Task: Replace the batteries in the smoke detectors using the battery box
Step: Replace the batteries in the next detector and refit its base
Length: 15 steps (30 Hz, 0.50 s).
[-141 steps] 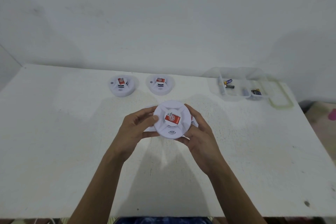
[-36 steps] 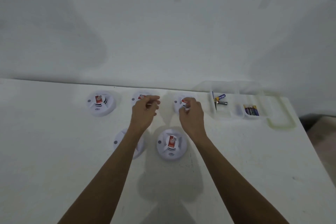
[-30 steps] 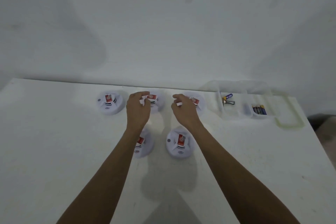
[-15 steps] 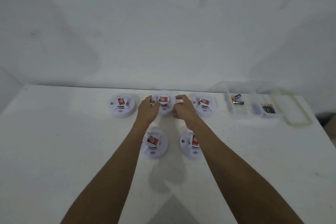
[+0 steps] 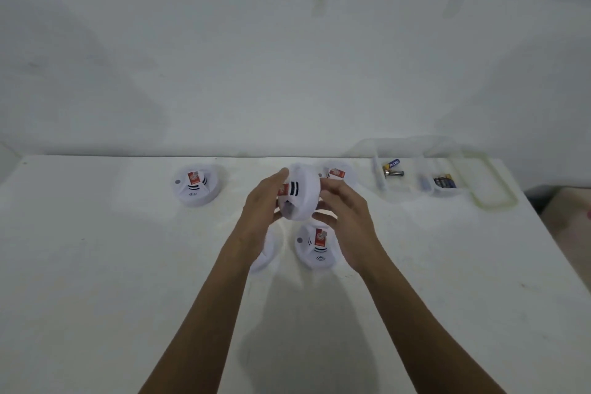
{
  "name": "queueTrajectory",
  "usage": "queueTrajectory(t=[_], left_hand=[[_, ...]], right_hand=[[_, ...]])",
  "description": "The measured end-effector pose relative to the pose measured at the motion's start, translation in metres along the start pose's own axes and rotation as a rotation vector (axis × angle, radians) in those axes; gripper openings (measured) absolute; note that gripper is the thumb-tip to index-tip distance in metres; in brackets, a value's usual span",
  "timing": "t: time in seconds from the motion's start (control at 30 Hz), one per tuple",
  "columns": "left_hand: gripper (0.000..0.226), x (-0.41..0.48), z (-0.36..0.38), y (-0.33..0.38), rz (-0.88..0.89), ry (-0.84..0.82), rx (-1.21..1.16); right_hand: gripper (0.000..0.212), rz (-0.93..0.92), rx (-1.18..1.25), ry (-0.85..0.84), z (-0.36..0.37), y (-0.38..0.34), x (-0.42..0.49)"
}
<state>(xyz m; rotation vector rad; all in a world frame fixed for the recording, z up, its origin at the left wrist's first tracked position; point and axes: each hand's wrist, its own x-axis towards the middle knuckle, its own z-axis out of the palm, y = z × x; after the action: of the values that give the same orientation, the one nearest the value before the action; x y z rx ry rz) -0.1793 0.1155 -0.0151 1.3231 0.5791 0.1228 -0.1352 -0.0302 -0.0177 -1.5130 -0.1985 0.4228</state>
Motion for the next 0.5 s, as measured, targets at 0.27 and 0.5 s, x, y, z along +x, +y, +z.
queueTrajectory(t=[0.27, 0.5], left_hand=[[0.058, -0.044, 0.034, -0.015, -0.171, -0.290, -0.398], [0.060, -0.065, 0.061, -0.023, -0.221, -0.298, -0.609]], right_hand=[[0.023, -0.181, -0.332, 0.010, -0.030, -0.011, -0.052], [0.058, -0.183, -0.714, 0.076, -0.050, -0.021, -0.080]])
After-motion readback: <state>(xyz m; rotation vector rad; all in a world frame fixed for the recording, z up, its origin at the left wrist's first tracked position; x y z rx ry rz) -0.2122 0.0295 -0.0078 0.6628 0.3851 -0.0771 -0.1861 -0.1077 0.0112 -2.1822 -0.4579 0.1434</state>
